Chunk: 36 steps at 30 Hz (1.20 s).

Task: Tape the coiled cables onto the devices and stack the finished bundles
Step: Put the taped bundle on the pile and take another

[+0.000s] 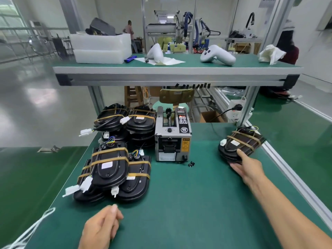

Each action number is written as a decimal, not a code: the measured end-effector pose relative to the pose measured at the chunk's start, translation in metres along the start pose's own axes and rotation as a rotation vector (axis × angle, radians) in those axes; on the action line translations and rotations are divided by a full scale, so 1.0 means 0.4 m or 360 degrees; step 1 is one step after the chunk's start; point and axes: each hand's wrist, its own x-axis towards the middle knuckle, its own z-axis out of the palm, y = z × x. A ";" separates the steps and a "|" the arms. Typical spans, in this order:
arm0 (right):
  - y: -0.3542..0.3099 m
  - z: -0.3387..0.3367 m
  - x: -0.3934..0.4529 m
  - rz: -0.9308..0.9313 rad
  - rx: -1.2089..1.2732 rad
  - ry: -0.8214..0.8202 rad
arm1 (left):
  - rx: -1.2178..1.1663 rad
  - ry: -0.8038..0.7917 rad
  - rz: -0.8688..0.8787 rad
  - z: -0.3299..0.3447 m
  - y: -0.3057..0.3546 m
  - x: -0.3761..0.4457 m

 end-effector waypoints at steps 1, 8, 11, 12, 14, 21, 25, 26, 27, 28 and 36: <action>0.019 -0.031 -0.048 -0.0103 -0.0157 -0.0078 | -0.0022 -0.0057 -0.0046 0.005 0.009 -0.005; -0.011 -0.098 -0.329 -0.0866 -0.1016 -0.1056 | -0.0244 -0.0180 -0.0007 -0.005 0.057 -0.026; -0.027 -0.040 -0.398 -0.1374 -0.1687 -0.1247 | -0.0393 -0.0126 0.0007 -0.013 0.072 -0.029; -0.031 -0.016 -0.418 -0.1438 -0.1806 -0.1304 | -0.0386 -0.0122 0.0034 -0.018 0.077 -0.034; -0.033 0.028 -0.448 -0.1576 -0.1956 -0.1431 | -0.0296 -0.0130 0.0108 -0.029 0.081 -0.048; 0.014 0.143 -0.486 -0.1769 -0.2242 -0.1827 | 0.0041 -0.0374 0.0245 -0.056 0.053 -0.104; 0.040 0.180 -0.483 -0.1735 -0.2200 -0.1889 | -0.0069 -0.0488 0.0296 -0.040 0.062 -0.101; 0.045 0.185 -0.479 -0.1718 -0.2177 -0.1892 | -0.0084 -0.0488 0.0308 -0.039 0.062 -0.100; 0.051 0.188 -0.476 -0.1695 -0.2166 -0.1891 | -0.0083 -0.0485 0.0319 -0.039 0.058 -0.099; 0.057 0.190 -0.471 -0.1675 -0.2157 -0.1884 | -0.0078 -0.0479 0.0320 -0.039 0.054 -0.098; 0.077 0.172 -0.429 -0.0990 -0.1664 -0.1951 | 0.0028 -0.0405 0.0373 -0.022 0.010 -0.092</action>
